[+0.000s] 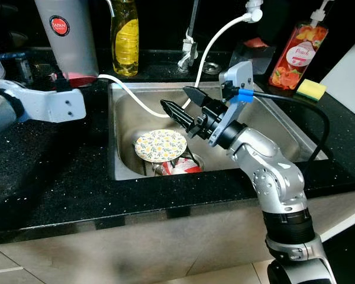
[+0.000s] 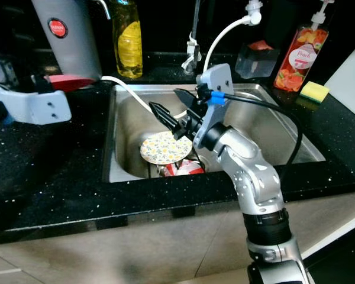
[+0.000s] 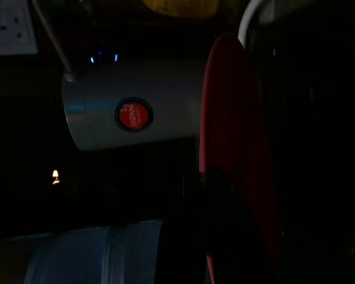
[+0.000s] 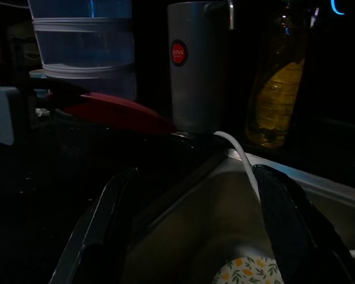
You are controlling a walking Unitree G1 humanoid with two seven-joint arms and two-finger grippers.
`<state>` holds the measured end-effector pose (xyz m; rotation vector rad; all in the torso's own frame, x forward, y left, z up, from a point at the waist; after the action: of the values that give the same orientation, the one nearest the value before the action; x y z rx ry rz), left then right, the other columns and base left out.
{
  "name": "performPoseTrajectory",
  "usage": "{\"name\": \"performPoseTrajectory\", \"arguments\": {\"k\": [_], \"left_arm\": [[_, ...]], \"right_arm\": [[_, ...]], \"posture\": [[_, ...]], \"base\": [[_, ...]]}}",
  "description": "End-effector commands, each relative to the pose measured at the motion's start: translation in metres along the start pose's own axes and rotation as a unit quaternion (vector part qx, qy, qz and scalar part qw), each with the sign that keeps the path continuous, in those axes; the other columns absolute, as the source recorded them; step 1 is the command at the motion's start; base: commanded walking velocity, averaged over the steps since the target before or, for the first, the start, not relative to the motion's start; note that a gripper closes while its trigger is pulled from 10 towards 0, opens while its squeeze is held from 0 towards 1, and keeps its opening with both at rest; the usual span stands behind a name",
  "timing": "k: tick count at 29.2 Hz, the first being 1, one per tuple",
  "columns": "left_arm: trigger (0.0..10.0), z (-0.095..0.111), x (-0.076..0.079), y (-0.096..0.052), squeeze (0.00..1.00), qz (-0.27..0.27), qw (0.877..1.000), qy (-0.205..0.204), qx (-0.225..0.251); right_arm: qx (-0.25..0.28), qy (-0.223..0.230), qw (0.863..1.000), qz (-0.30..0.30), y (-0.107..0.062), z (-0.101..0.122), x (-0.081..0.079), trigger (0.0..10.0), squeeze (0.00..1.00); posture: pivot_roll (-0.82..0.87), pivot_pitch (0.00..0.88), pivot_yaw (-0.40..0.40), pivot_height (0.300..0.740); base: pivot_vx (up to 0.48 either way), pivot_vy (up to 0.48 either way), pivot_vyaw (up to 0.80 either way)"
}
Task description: Kitchen organization
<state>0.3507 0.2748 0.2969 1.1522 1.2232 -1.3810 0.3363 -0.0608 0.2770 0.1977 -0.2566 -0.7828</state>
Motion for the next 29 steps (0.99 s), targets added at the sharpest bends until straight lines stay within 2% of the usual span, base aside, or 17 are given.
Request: {"name": "performPoseTrajectory", "arguments": {"k": [1, 4, 9, 16, 19, 22, 25, 29], "left_arm": [[10.0, -0.012, -0.009, -0.007, 0.00, 0.000, 0.999, 0.026, -0.023], [10.0, -0.014, -0.013, -0.007, 0.00, 0.008, 0.999, 0.030, -0.027], [10.0, -0.015, -0.034, -0.011, 0.00, 0.046, 0.998, 0.041, -0.028], [10.0, -0.014, -0.050, -0.014, 0.00, 0.072, 0.996, 0.039, -0.025], [10.0, -0.018, -0.048, -0.013, 0.00, 0.067, 0.996, 0.044, -0.034], [10.0, -0.033, -0.034, -0.008, 0.00, 0.047, 0.996, 0.042, -0.056], [10.0, -0.042, -0.027, -0.005, 0.00, 0.043, 0.996, 0.041, -0.072], [10.0, -0.045, -0.026, -0.003, 0.00, 0.046, 0.995, 0.043, -0.077]], "right_arm": [[0.000, 0.008, 1.000, -0.007, -0.001, 0.001, 0.005, 10.0, 0.00], [0.001, 0.008, 1.000, -0.006, -0.001, 0.001, 0.005, 10.0, 0.00], [0.001, 0.009, 1.000, -0.005, -0.001, 0.001, 0.005, 10.0, 0.00], [0.001, 0.009, 1.000, -0.005, -0.001, 0.001, 0.005, 10.0, 0.00], [0.001, 0.010, 1.000, -0.005, -0.001, 0.001, 0.004, 10.0, 0.00], [0.001, 0.010, 1.000, -0.005, -0.001, 0.001, 0.004, 10.0, 0.00], [0.001, 0.010, 1.000, -0.005, -0.001, 0.001, 0.004, 10.0, 0.00], [0.002, 0.011, 1.000, -0.005, -0.001, 0.001, 0.004, 10.0, 0.00]], "posture": [[0.10, 0.000, -0.061, 0.740], [0.10, 0.000, -0.064, 0.740], [0.10, 0.000, -0.063, 0.740], [0.10, 0.000, -0.065, 0.740], [0.10, 0.000, -0.065, 0.740], [0.10, 0.000, -0.065, 0.740], [0.09, 0.000, -0.064, 0.740], [0.10, 0.000, -0.066, 0.740]], "base": [[0.000, 0.000, 0.00], [0.000, 0.000, 0.00], [0.000, 0.000, 0.00], [0.000, 0.000, 0.00], [0.000, 0.000, 0.00], [0.000, 0.000, 0.00], [0.000, 0.000, 0.00], [0.000, 0.000, 0.00]]}}
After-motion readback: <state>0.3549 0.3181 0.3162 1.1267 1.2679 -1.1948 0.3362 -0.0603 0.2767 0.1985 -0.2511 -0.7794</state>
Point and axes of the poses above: a point about 5 cm out from each wrist's last joint towards the gripper, its own y axis pointing out of the wrist towards the gripper, its own z axis along the axis of the wrist's last joint, x = y × z, the point moved 4 cm from there along y, pointing out of the wrist towards the gripper, and after that the axes turned 8 degrees about -y, right-handed, at the moved point
